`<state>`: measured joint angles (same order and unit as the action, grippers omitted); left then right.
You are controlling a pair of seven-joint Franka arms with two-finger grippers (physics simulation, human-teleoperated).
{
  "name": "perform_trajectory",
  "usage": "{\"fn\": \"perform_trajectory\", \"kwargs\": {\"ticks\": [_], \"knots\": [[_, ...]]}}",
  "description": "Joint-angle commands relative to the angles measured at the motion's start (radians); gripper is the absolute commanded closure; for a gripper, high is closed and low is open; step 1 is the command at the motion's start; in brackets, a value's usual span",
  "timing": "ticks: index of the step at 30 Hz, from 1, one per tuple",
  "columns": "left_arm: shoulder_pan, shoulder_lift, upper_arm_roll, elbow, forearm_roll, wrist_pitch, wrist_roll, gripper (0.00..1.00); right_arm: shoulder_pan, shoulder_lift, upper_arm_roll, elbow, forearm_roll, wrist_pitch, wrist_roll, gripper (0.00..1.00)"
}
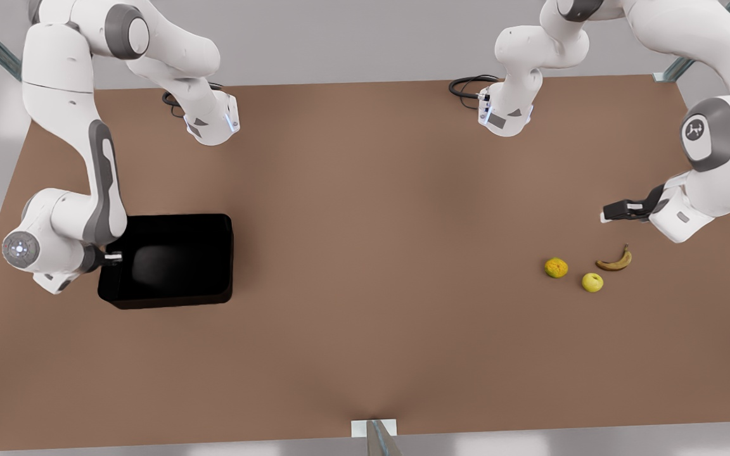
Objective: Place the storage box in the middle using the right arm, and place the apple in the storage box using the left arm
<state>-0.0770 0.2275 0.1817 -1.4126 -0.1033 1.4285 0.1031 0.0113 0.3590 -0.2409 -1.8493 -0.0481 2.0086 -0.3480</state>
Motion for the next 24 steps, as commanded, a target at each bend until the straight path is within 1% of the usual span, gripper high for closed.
{"fn": "perform_trajectory", "kwargs": {"ticks": [1,3,7,8,9,11,12,13,14,17,21,22,23,24], "knots": [[-0.001,0.001,0.004,0.0,0.0,-0.003,0.001,0.0,0.045,0.001,0.008,0.087,0.076,-0.211,-0.02,0.79],[0.0,0.007,0.022,0.0,0.0,-0.003,0.003,0.0,0.125,0.029,0.011,0.177,0.155,-0.211,-0.016,0.79],[0.0,0.007,0.032,0.0,0.0,0.001,0.003,0.0,0.277,0.192,0.009,0.392,0.323,-0.238,0.089,0.79],[0.0,0.007,0.042,0.0,0.0,0.003,0.001,0.0,0.32,0.244,0.009,0.449,0.376,-0.235,0.155,0.79],[0.0,0.009,0.044,0.001,0.0,0.007,-0.011,0.0,0.361,0.273,0.011,0.478,0.404,-0.223,0.247,0.79],[0.0,0.009,0.051,0.009,0.004,0.012,-0.014,0.0,0.437,0.357,0.011,0.607,0.464,-0.218,0.402,0.79],[-0.001,0.009,0.051,0.009,0.004,0.012,-0.017,0.0,0.461,0.383,0.011,0.64,0.47,-0.217,0.451,0.79],[0.0,0.004,0.051,0.011,0.004,0.01,-0.048,0.0,0.476,0.411,0.032,0.664,0.481,-0.176,0.51,0.79],[-0.003,-0.002,0.05,-0.002,0.005,0.052,-0.075,0.0,0.487,0.428,0.058,0.664,0.481,-0.13,0.534,0.79],[-0.003,-0.002,0.048,-0.026,0.005,0.089,-0.095,0.0,0.512,0.472,0.072,0.662,0.481,-0.056,0.54,0.79],[-0.003,0.003,0.048,-0.042,0.005,0.099,-0.086,0.0,0.536,0.515,0.072,0.662,0.482,-0.034,0.555,0.79],[-0.003,0.001,0.048,-0.042,0.005,0.099,-0.088,0.0,0.542,0.517,0.072,0.654,0.482,-0.034,0.557,0.04],[-0.004,-0.002,0.048,-0.042,0.005,0.099,-0.088,0.0,0.544,0.515,0.072,0.651,0.481,-0.005,0.551,0.0],[-0.003,-0.002,0.048,-0.042,0.005,0.099,-0.088,0.0,0.544,0.512,0.072,0.651,0.481,-0.004,0.552,0.0]]}}
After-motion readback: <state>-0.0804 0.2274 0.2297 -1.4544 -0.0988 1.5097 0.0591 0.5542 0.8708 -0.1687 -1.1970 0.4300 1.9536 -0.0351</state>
